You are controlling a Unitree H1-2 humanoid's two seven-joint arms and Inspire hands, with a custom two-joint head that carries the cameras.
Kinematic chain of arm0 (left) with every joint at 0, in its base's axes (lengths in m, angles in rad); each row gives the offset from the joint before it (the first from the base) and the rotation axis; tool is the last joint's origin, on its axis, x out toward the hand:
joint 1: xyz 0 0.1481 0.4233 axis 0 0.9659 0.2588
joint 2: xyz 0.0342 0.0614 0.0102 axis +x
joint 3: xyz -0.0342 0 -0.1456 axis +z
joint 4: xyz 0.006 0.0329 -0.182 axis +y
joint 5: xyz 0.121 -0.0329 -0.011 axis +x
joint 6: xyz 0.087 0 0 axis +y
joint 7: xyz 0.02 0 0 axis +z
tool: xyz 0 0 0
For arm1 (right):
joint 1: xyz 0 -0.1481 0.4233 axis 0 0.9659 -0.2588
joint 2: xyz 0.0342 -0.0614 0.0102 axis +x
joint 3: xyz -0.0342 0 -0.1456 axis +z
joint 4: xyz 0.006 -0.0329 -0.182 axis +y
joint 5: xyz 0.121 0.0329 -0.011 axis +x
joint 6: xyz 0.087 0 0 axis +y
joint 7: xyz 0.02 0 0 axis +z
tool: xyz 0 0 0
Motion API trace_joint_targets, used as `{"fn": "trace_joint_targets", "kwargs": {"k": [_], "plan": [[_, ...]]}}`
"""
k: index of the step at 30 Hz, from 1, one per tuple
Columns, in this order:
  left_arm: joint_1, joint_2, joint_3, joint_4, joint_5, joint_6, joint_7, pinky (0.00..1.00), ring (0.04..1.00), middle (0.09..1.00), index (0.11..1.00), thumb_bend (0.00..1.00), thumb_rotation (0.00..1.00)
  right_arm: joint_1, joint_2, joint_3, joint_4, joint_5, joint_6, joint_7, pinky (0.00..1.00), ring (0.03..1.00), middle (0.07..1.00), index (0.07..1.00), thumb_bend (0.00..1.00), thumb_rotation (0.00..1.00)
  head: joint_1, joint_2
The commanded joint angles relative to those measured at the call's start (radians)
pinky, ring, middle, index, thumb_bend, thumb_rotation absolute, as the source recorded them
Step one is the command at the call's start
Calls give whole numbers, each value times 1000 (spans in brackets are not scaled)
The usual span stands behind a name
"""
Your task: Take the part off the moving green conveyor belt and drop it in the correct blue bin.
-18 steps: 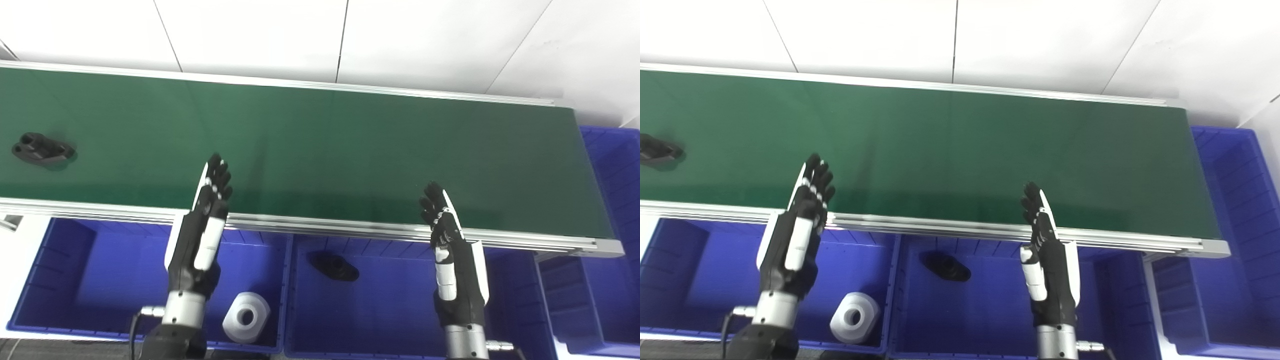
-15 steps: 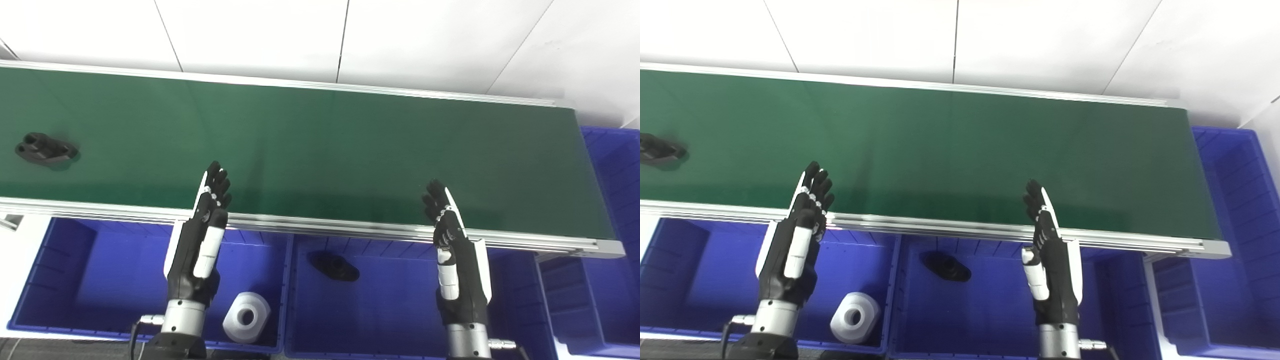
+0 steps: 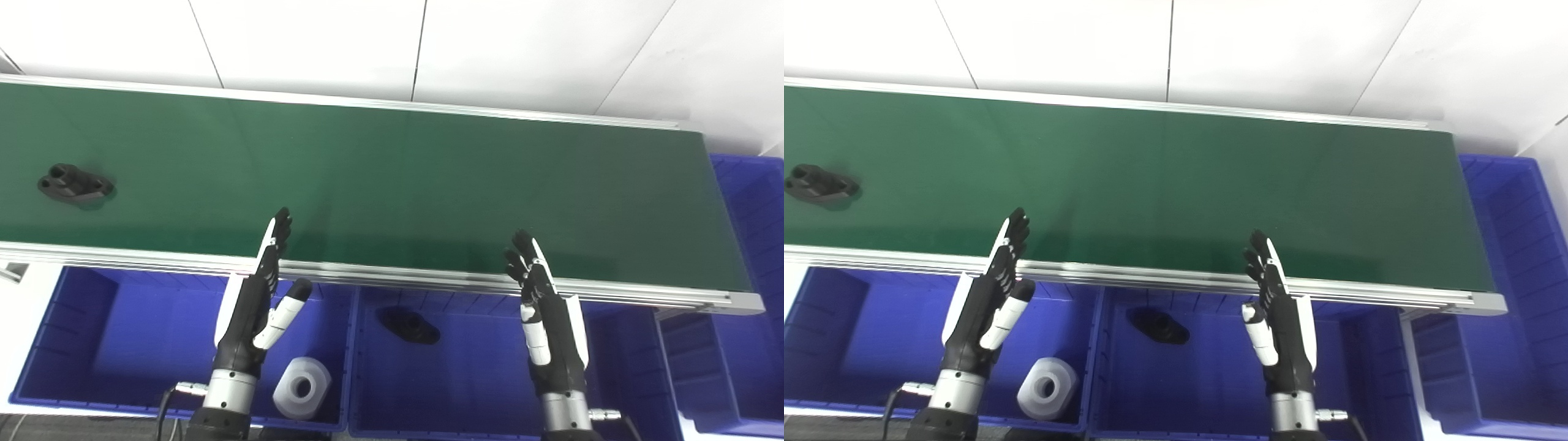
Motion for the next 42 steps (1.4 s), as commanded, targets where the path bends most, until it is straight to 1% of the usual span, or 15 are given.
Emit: {"fn": "trace_joint_targets", "kwargs": {"k": [1,4,5,7,11,15,22,25,31,34,35,36,38,40,42], "plan": [[-12,1,-1,-28,8,-18,6,1000,1000,1000,1000,660,896,-6,2,4,-22,-1,7,11,902,919,957,957,881,1000,2,5],[-41,-3,1,-14,20,-14,11,1000,1000,1000,1000,669,903,-13,6,2,-13,3,21,13,909,923,964,964,897,1000,4,18],[-48,-4,2,-13,24,-11,12,1000,1000,1000,1000,667,906,-14,8,2,-14,4,27,13,912,923,966,966,898,1000,5,33],[-63,-6,3,-12,34,-1,15,999,1000,1000,1000,646,913,-17,15,-3,-17,10,43,8,917,925,972,972,902,1000,2,44],[-67,-3,1,-31,34,15,10,999,991,1000,1000,633,922,-12,26,-7,-40,16,63,3,905,927,971,973,915,1000,-6,59],[-63,-8,3,-44,19,41,11,1000,996,1000,1000,644,917,-13,25,-6,-48,17,62,9,902,923,969,971,917,1000,5,62],[-52,-14,-3,-60,16,59,11,1000,995,1000,1000,666,916,-13,20,-4,-60,22,67,17,905,917,966,963,928,1000,1,53],[-49,-19,-7,-72,8,71,10,1000,992,1000,1000,706,922,-10,24,-8,-66,28,72,18,896,914,959,959,924,1000,-5,48],[-57,-30,-31,-124,-14,109,-3,1000,1000,1000,1000,760,926,-7,23,-19,-115,43,86,18,892,918,955,957,914,1000,-72,50],[-63,-29,-47,-171,-28,139,-13,1000,1000,1000,1000,762,944,0,20,-23,-163,36,98,19,892,913,960,958,896,1000,-96,57],[-70,-26,-56,-191,-37,145,-23,1000,1000,1000,1000,755,946,6,22,-23,-187,31,109,18,891,913,960,958,898,1000,-119,65],[-79,-23,-64,-208,-52,151,-36,1000,1000,1000,1000,747,946,13,26,-22,-210,21,120,16,890,912,961,959,900,1000,-119,65],[-92,-22,-80,-232,-63,171,-51,1000,1000,1000,1000,741,922,27,33,-20,-246,8,138,12,894,918,965,963,913,1000,-176,75],[-102,-23,-96,-250,-70,200,-62,1000,1000,1000,1000,771,909,47,41,-16,-273,-3,143,8,905,925,969,965,917,1000,-210,81],[-112,-20,-109,-269,-99,237,-77,1000,1000,1000,1000,789,891,72,57,-12,-294,-21,143,-3,914,934,974,970,897,1000,-220,84]]}}
